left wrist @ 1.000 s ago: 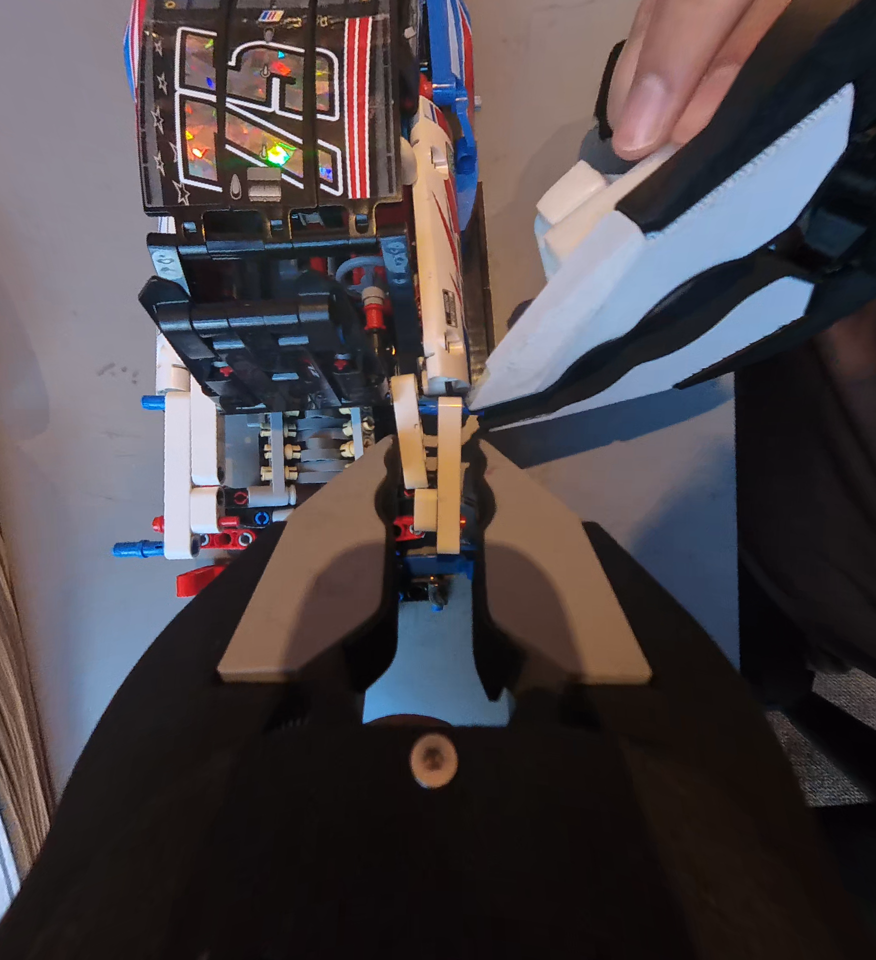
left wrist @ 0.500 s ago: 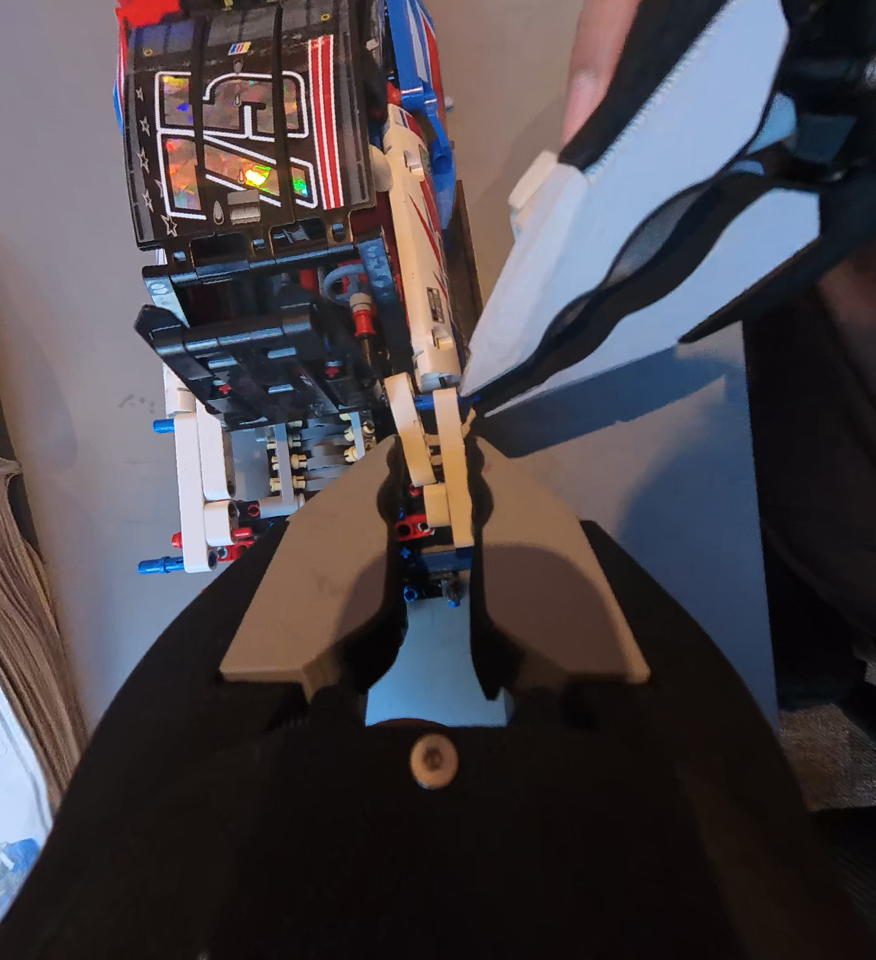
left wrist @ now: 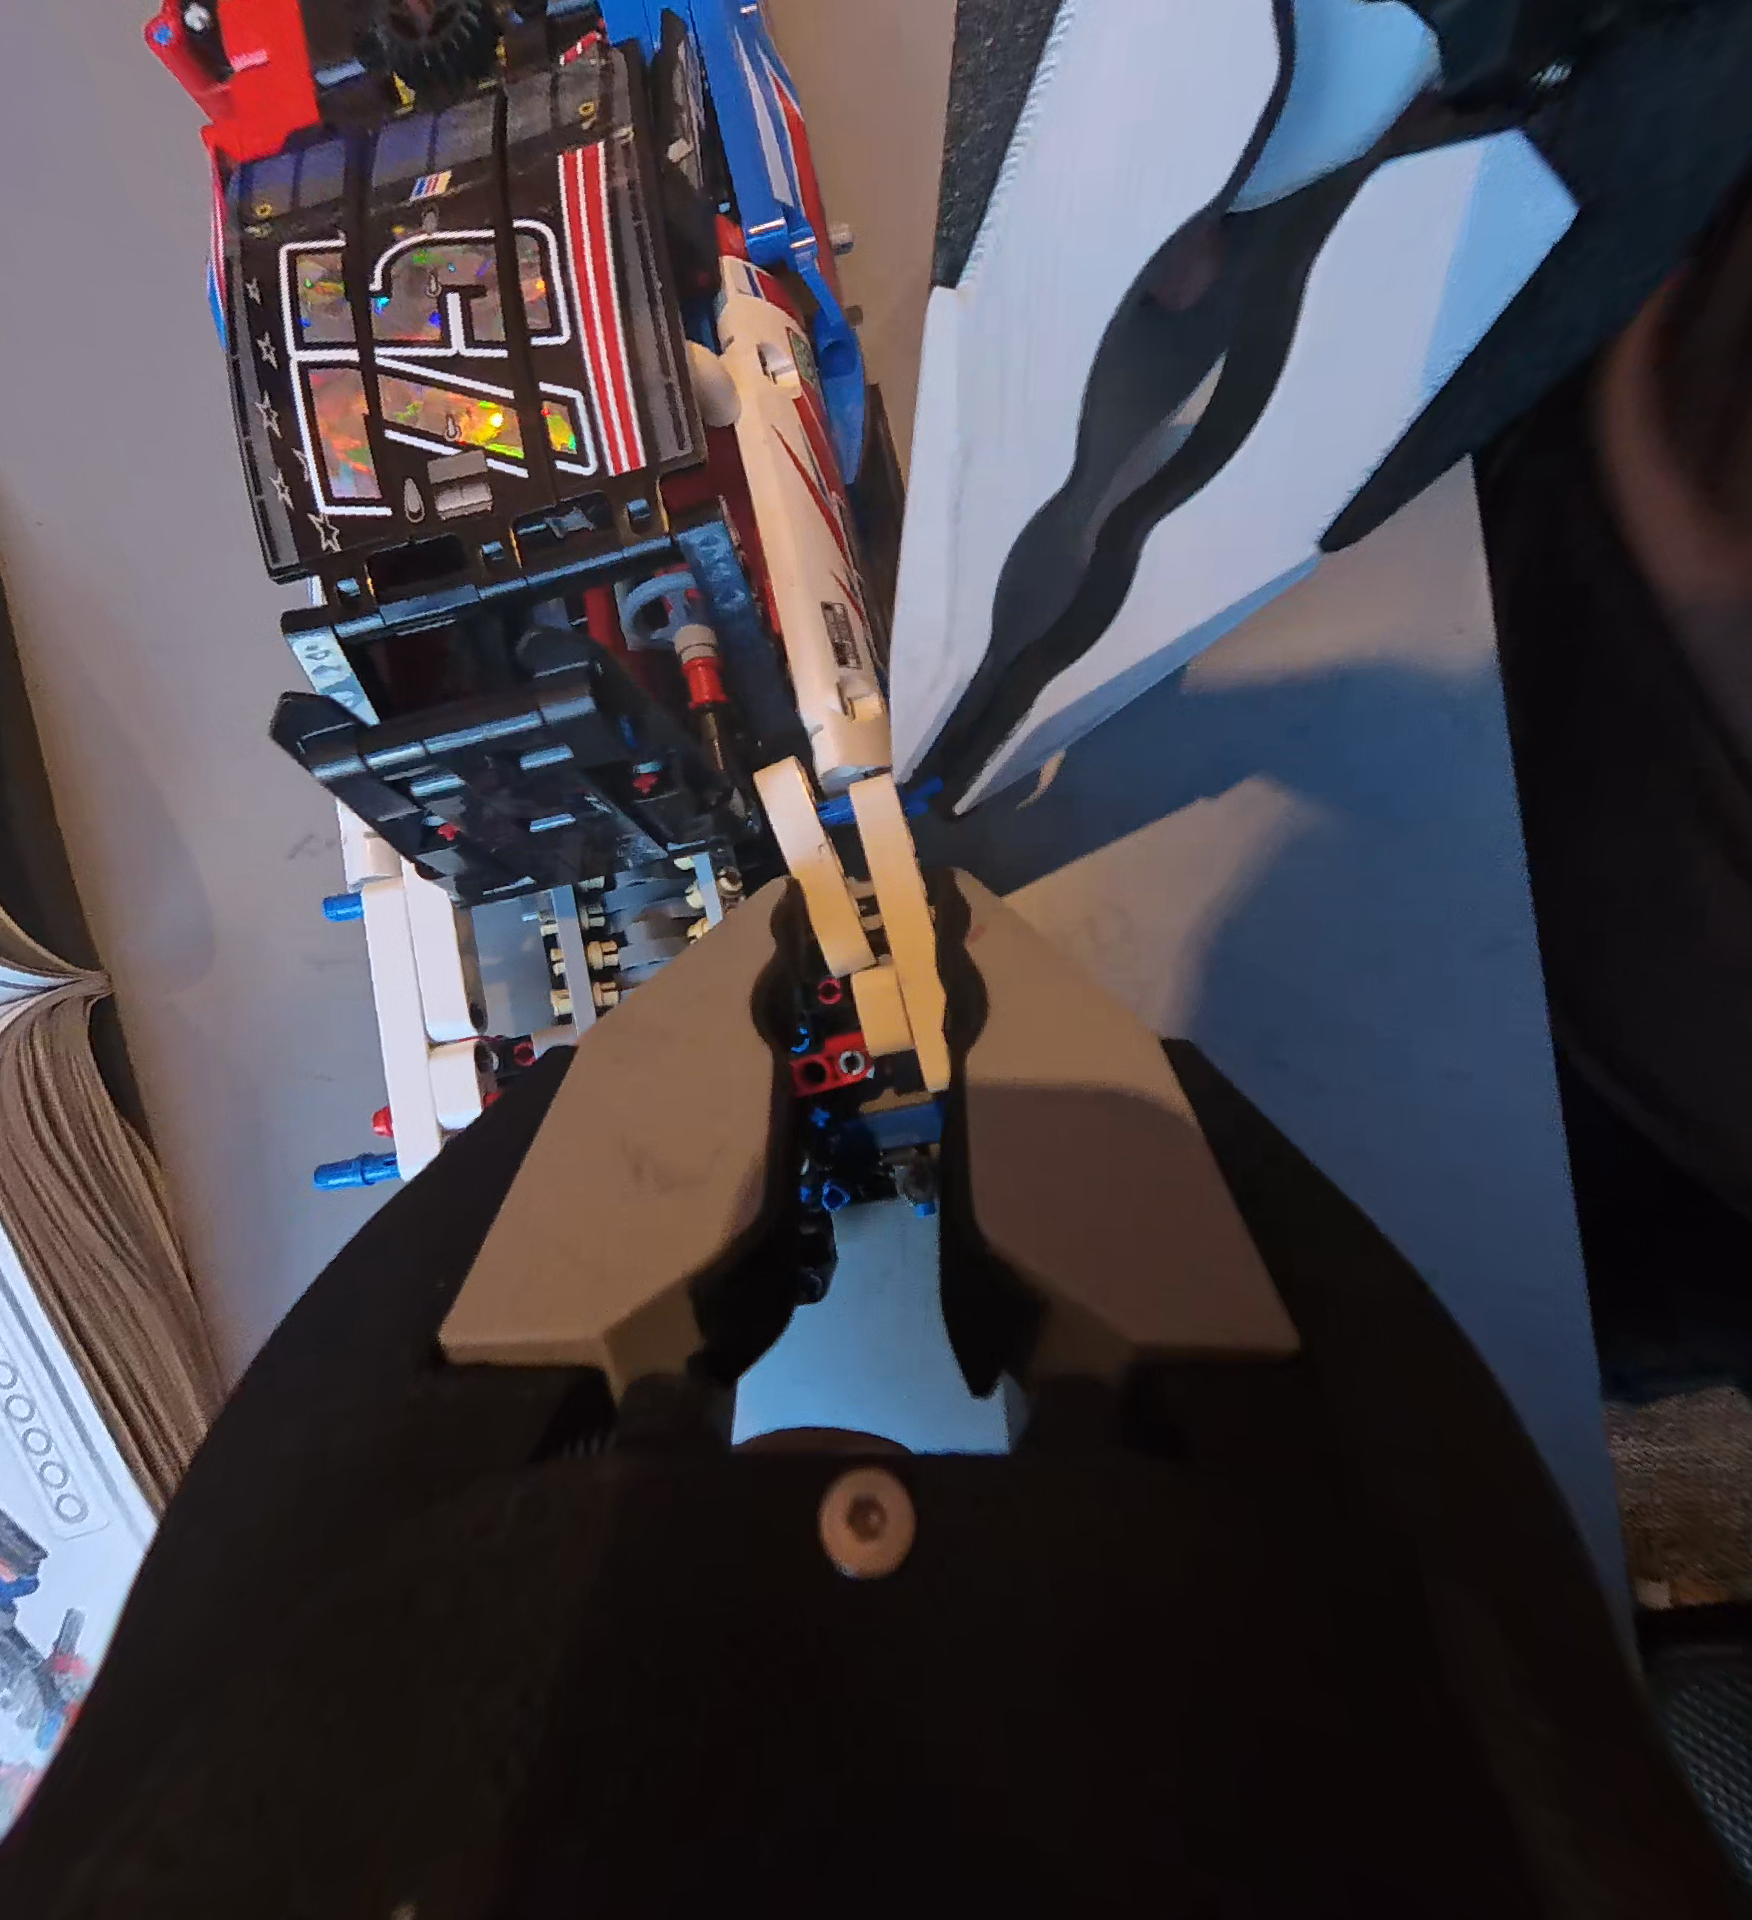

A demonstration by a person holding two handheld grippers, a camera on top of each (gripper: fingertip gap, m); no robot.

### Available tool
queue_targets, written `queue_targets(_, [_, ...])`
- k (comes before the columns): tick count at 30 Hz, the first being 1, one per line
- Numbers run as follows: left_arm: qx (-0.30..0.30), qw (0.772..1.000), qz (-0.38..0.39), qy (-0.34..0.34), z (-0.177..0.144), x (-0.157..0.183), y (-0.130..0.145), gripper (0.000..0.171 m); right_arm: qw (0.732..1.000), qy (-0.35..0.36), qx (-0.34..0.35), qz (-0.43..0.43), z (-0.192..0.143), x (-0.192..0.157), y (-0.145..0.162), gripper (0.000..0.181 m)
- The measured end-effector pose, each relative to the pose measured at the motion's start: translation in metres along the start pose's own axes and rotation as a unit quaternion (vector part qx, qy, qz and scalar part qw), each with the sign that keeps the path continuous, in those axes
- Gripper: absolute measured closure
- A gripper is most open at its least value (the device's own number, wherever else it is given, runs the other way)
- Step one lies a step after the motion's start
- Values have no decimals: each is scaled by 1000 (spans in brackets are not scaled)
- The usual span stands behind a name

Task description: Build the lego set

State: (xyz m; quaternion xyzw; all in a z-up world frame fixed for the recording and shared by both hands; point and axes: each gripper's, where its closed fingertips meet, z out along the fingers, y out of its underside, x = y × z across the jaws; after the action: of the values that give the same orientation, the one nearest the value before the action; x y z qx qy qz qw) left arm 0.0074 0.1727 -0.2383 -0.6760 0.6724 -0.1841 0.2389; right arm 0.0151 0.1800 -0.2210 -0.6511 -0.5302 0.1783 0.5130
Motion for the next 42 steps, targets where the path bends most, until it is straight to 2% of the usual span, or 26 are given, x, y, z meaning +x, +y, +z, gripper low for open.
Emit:
queue_targets(4, [5,1000,-10,3,0,1,0,149,999,-21,-1,28,0,1,1,176])
queue_targets(9, [5,998,-56,42,2,8,-2,135,998,36,-13,-39,0,1,2,176])
queue_targets(17, [-2,997,-62,49,7,3,-4,143,984,94,-36,-144,2,2,3,175])
queue_targets(22, [-11,999,-34,24,8,-1,0,150,979,107,-46,-168,3,2,4,176])
queue_targets(26, [1,1000,-26,13,7,0,-2,149,991,70,-31,-111,1,3,4,177])
queue_targets(32, [7,1000,-18,0,7,-1,-2,148,996,47,-18,-71,1,4,5,178])
queue_targets(42, [6,1000,-13,-20,7,-2,-1,149,997,44,-15,-65,2,4,5,178])
